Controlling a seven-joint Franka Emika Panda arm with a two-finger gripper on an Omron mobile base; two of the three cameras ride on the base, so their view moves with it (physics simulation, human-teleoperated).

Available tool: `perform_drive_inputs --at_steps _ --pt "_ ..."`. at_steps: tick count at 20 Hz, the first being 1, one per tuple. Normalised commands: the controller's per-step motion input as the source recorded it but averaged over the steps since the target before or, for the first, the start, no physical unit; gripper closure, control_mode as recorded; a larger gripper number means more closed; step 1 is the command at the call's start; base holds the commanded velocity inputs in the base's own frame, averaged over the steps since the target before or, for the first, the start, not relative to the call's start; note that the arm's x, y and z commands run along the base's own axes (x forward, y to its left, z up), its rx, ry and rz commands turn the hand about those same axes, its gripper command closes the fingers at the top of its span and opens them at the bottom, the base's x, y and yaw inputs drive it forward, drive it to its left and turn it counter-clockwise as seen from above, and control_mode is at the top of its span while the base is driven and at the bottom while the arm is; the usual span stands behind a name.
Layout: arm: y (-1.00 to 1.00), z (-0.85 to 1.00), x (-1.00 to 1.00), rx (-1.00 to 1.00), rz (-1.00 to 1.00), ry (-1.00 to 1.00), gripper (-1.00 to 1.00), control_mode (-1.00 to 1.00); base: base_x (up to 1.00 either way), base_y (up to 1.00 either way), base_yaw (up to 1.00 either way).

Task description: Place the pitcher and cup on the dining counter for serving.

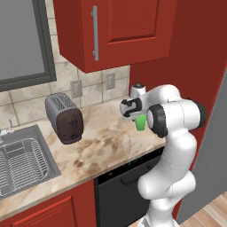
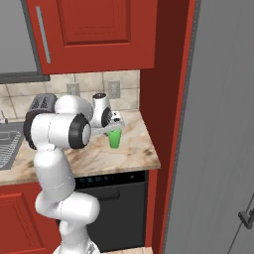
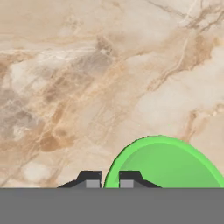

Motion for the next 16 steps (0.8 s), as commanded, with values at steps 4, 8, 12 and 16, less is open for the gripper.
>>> perform_drive_inputs --at_steps 4,8,12,16 --pt "-0.09 0.3 -1.0 0.0 0.0 -0.24 1.0 -1.0 0.0 0.0 0.0" --pt "0.0 0.63 -0.97 0.01 0.0 -0.27 1.0 -1.0 0.0 0.0 0.0" --pt "0.0 0.86 -0.75 0.01 0.02 -0.28 1.0 -1.0 0.0 0.0 0.0" --pt "0.0 0.98 -0.45 0.02 0.06 -0.13 1.0 -1.0 0.0 0.0 0.0"
